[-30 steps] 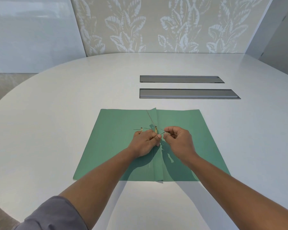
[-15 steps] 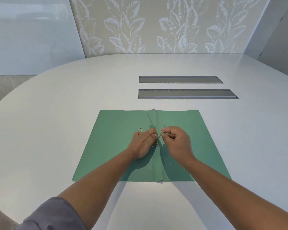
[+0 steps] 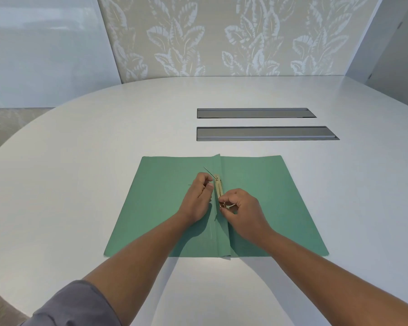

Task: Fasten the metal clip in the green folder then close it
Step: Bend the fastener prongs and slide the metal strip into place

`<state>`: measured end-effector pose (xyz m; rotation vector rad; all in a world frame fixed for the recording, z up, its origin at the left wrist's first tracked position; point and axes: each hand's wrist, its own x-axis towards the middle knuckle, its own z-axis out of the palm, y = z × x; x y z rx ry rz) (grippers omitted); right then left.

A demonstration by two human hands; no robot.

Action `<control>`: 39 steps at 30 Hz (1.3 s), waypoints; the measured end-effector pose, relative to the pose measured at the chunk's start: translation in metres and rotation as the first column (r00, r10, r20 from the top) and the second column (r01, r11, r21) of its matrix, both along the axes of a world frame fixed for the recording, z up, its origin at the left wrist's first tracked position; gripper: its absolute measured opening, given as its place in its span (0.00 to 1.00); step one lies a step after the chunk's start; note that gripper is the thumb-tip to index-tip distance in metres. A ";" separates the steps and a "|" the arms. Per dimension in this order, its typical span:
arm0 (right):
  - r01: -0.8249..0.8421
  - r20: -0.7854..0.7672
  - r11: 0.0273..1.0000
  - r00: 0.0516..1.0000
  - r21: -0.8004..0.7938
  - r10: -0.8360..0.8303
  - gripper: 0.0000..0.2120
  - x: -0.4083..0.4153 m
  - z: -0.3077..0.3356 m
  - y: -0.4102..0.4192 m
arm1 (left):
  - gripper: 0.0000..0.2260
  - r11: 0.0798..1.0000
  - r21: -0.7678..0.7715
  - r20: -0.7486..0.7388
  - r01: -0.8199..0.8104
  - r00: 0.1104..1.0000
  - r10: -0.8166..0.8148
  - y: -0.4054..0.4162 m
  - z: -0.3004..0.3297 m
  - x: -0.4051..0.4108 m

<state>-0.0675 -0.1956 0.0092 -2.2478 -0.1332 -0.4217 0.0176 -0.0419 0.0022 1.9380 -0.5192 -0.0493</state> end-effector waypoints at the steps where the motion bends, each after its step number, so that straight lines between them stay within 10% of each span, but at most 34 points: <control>1: -0.016 0.000 0.999 1.000 -0.030 0.016 0.11 -0.001 -0.002 0.000 | 0.06 1.000 0.023 0.027 -0.014 1.000 0.013 0.000 -0.001 0.001; 20: 0.000 -0.056 0.999 0.998 0.054 0.003 0.13 -0.002 -0.013 -0.007 | 0.18 0.941 0.337 0.171 -0.041 0.985 -0.018 -0.004 -0.014 0.010; 39: -0.040 -0.203 0.999 0.979 -0.034 0.032 0.03 0.012 -0.013 -0.015 | 0.21 0.659 0.752 0.186 -0.006 0.961 -0.203 0.003 -0.009 0.025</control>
